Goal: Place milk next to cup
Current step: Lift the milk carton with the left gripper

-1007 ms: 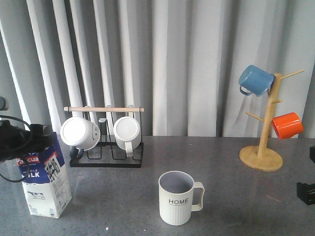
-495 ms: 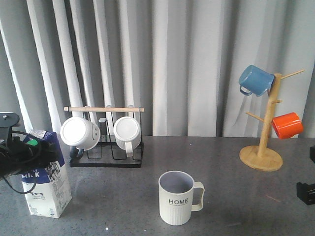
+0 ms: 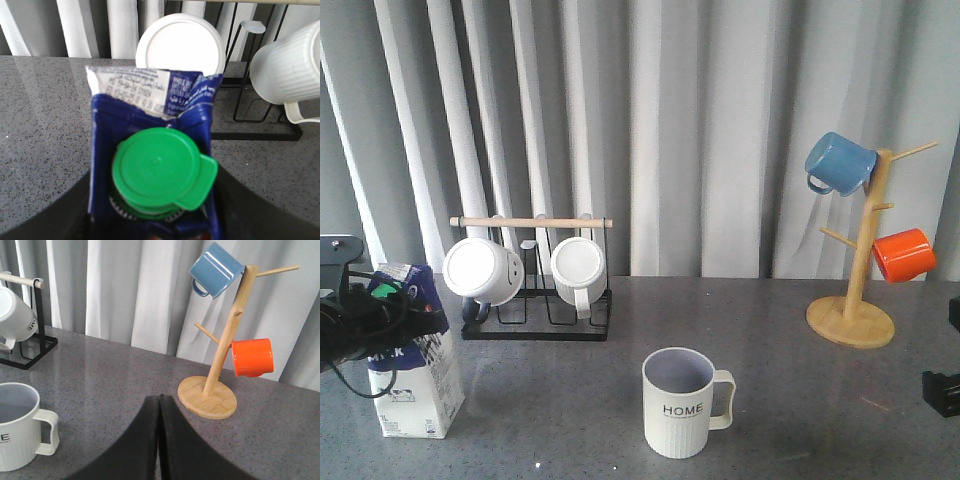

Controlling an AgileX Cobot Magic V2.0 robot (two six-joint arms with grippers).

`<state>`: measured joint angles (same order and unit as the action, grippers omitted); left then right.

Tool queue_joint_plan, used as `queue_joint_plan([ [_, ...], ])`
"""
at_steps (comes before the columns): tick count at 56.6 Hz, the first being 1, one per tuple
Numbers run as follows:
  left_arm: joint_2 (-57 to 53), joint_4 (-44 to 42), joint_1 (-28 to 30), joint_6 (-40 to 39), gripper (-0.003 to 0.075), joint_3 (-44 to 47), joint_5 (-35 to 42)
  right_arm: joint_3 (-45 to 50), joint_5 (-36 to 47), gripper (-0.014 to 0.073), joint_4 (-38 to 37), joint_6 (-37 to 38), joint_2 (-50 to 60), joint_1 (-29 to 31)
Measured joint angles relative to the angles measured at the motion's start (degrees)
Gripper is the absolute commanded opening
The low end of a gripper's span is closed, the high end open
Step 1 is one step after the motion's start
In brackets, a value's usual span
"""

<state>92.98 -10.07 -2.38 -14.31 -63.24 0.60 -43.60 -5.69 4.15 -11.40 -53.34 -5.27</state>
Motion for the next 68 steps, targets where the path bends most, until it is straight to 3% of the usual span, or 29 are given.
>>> queue_joint_plan([
  [20, -2.18, 0.00, 0.04, 0.00, 0.0104, 0.00, -1.75, 0.00, 0.00, -0.0008, 0.00, 0.00, 0.00, 0.00],
  [41, -21.10, 0.00, -0.08, -1.25, 0.0104, 0.00, -2.20, 0.05, 0.00, -0.0008, 0.00, 0.00, 0.00, 0.00],
  [68, -28.65, 0.33, -0.46, -1.27, 0.0104, 0.00, -12.65, 0.05, 0.00, -0.0008, 0.00, 0.00, 0.00, 0.00],
])
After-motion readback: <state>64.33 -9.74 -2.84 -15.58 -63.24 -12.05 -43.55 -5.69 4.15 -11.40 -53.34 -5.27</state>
